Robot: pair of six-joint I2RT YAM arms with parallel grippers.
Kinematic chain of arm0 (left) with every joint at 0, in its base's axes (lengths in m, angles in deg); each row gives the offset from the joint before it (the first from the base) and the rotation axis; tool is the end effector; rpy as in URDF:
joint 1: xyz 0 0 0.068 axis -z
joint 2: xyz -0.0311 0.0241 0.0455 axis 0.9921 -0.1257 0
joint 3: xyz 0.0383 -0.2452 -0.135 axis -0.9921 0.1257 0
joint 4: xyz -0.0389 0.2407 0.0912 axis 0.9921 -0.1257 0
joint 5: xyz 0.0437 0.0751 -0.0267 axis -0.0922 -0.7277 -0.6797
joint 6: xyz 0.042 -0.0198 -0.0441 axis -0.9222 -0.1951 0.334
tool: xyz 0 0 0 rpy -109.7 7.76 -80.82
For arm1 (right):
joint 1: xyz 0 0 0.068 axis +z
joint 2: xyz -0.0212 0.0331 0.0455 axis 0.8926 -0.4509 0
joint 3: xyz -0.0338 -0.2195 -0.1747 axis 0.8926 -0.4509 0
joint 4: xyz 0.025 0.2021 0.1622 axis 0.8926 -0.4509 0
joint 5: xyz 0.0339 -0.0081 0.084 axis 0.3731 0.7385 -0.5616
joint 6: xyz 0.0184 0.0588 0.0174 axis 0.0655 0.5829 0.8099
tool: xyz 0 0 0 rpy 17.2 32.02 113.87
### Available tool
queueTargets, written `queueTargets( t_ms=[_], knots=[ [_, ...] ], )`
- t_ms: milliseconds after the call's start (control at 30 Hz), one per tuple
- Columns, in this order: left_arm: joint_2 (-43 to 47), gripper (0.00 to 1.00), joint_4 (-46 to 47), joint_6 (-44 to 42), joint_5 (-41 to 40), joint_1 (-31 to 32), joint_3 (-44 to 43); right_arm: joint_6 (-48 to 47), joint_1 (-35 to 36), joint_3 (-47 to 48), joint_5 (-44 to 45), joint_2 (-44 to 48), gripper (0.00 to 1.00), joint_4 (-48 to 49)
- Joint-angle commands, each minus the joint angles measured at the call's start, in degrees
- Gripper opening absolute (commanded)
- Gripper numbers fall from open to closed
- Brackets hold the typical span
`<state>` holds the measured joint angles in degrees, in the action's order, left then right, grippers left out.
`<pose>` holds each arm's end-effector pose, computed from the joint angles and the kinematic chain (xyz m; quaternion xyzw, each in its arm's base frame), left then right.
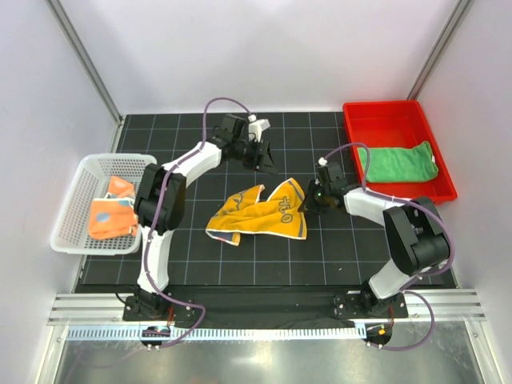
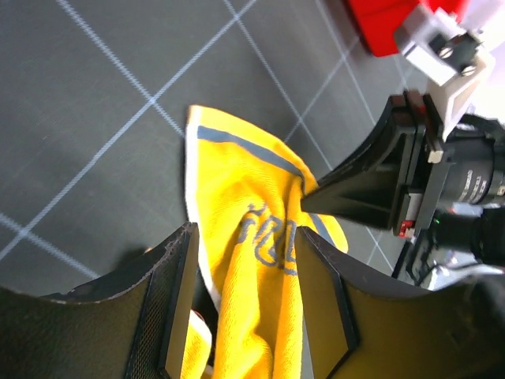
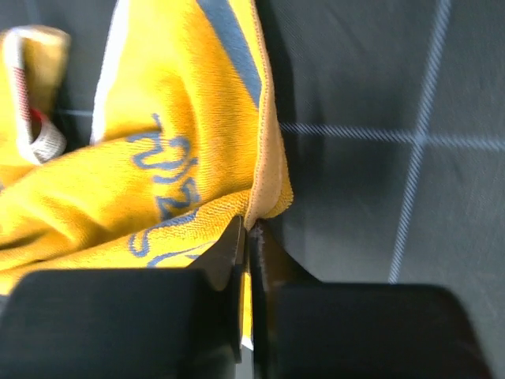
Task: Fold and stack the towels
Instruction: Flatten out the crumpled towel
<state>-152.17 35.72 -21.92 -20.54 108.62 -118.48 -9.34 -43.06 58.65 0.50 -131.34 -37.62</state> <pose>0.4274 -0.2441 0.2119 0.2114 0.8469 -0.4390 0.2130 0.2891 0.1162 0.1529 0.0740 0.9453 0.2190 0.2301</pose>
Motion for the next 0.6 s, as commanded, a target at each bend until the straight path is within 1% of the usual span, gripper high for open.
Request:
queueTargets(
  t_ms=[0,33,100,200,267,333,367,400,433,467,567],
  knots=[
    [-1.9,0.55,3.6,-2.5,8.4,-1.8,-3.0,-5.5,0.2,3.5,-2.1,2.8,0.01,5.1],
    [-2.4,0.55,4.1,-2.8,11.6,-2.0,-3.2,-6.2,0.2,3.3,-4.6,3.9,0.01,5.6],
    [-3.4,0.56,5.0,-3.4,15.0,-2.2,-4.9,-8.6,0.2,2.8,-8.1,7.6,0.01,6.8],
    [-7.0,0.58,5.1,-3.2,21.2,-2.5,-8.6,-11.9,0.2,2.4,-10.7,9.9,0.01,4.0],
    [-10.2,0.58,5.1,-1.8,21.8,-2.5,-10.2,-14.2,0.2,1.8,-13.0,10.4,0.01,2.8],
    [-12.2,0.57,5.0,-1.2,22.0,-2.3,-12.0,-13.2,0.2,2.7,-9.5,9.6,0.01,0.0],
    [-13.3,0.57,5.1,-1.0,20.8,-2.1,-12.2,-12.1,0.2,3.6,-4.3,8.5,0.03,-5.3],
    [-13.6,0.57,5.1,-1.0,19.9,-1.9,-12.4,-10.1,0.2,4.8,-1.7,7.4,0.08,-8.0],
    [-13.8,0.57,5.2,-1.1,18.4,-1.5,-12.5,-9.3,0.2,6.2,-0.8,5.5,0.16,-10.7],
    [-14.2,0.57,5.1,-1.4,17.4,-1.2,-12.5,-8.8,0.2,6.2,-1.1,5.4,0.18,-11.0],
    [-14.4,0.57,5.1,-2.4,14.3,-0.4,-12.0,-7.6,0.2,5.4,0.0,7.7,0.32,-11.2]
  ],
)
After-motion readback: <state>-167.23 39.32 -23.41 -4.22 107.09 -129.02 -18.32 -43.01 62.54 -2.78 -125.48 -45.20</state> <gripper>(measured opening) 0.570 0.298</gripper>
